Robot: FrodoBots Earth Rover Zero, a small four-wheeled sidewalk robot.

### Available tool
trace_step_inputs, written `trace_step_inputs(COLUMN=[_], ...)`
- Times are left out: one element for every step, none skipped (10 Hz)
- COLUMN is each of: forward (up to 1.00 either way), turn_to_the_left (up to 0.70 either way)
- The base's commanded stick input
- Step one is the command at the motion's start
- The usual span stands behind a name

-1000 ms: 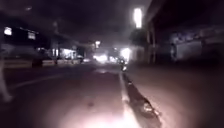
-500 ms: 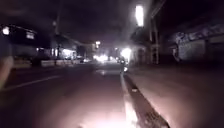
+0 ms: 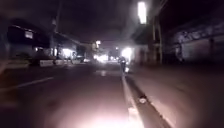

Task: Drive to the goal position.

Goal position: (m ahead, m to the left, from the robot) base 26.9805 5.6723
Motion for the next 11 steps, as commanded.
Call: trace_step_inputs(forward=[1.0,1.0,1.0,1.0,1.0,1.0,1.0,1.0,1.0,1.0,1.0], turn_to_the_left=[0.0,0.0,0.0,0.0,-0.11,-0.29,-0.4,-0.39,-0.38,0.0,0.0])
